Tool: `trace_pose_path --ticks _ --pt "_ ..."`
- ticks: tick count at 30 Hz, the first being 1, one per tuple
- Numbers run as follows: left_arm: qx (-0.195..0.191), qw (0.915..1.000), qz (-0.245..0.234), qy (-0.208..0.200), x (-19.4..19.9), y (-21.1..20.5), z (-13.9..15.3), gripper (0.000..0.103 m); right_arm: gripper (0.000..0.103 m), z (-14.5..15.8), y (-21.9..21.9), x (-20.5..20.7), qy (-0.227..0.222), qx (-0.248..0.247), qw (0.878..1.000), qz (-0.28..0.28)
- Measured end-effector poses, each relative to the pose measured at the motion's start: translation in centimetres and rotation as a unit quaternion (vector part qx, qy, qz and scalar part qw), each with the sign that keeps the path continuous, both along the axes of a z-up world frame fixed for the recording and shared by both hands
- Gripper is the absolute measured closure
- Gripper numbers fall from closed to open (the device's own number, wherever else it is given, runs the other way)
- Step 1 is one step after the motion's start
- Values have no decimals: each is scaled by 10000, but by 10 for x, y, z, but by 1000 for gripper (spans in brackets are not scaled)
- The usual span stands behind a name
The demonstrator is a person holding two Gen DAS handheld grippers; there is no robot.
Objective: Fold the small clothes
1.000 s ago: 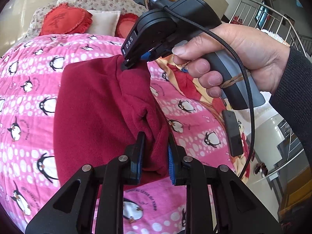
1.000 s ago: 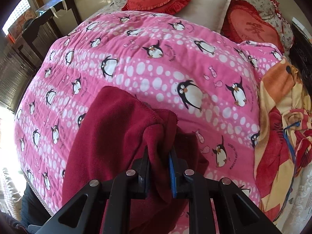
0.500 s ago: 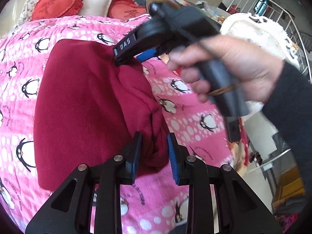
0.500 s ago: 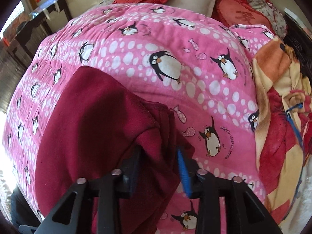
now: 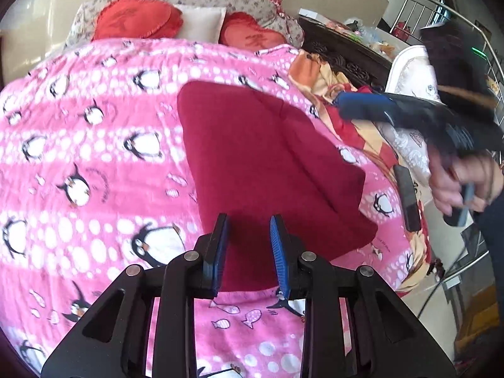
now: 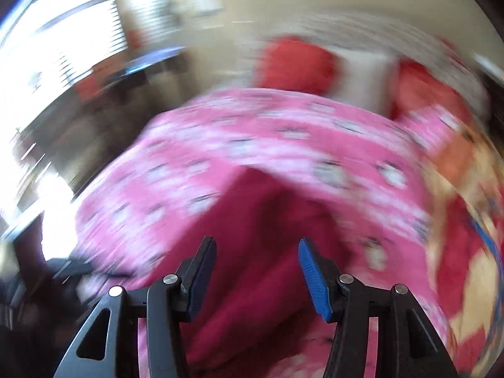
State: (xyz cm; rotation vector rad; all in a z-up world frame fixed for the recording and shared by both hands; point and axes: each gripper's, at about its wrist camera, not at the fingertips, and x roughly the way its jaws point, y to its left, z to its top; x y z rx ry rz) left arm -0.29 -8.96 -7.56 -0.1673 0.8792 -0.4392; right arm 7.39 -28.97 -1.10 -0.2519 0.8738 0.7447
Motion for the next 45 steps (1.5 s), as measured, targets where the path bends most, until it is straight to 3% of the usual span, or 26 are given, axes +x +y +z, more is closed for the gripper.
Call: trace_pose_path --ticks 3,7,10,13,15,21,25,29,32,35,38,41,43,45 --pt "109 9999 -75 -59 -3 -5 -8 78 57 -28 21 -26 69 -758 9950 647" --pt "80 9997 -73 211 4 -10 -28 78 57 -82 6 -28 233 -1661 9844 523" --pt "311 9994 -123 116 3 -17 -24 78 57 -90 -16 -27 324 -1084 9934 165" --pt "93 9998 -165 86 6 -9 -8 78 57 -85 -17 -34 264 -1108 9935 78" --pt "58 9998 -126 -138 14 -4 7 78 58 -77 -21 -35 346 -974 9946 -24" --pt "38 9994 15 -354 85 2 32 78 58 -30 -27 -18 -80 -403 9979 -509" --pt "137 9993 358 -37 151 -2 15 78 58 -29 -18 24 -197 -620 9907 -1197" --pt "562 9974 321 301 197 -19 -6 78 58 -53 -1 48 -15 -620 9946 -837" --pt "660 9940 332 803 216 -27 -36 77 57 -88 -8 65 297 -1024 9901 -908" --pt "614 9940 354 832 217 -25 -41 75 54 -97 -29 71 516 -490 9907 -1160" --pt "686 9949 190 713 209 -20 -26 76 54 -91 -27 65 430 -551 9907 -1168" --pt "662 9972 -166 310 172 -12 4 76 54 -64 -28 48 124 -497 9902 -1300" --pt "534 9978 -357 145 149 -8 12 75 54 -46 -27 26 -84 -260 9934 -1118" --pt "433 9973 -547 239 128 -6 8 75 54 -40 -15 -4 -88 -148 9978 -646"
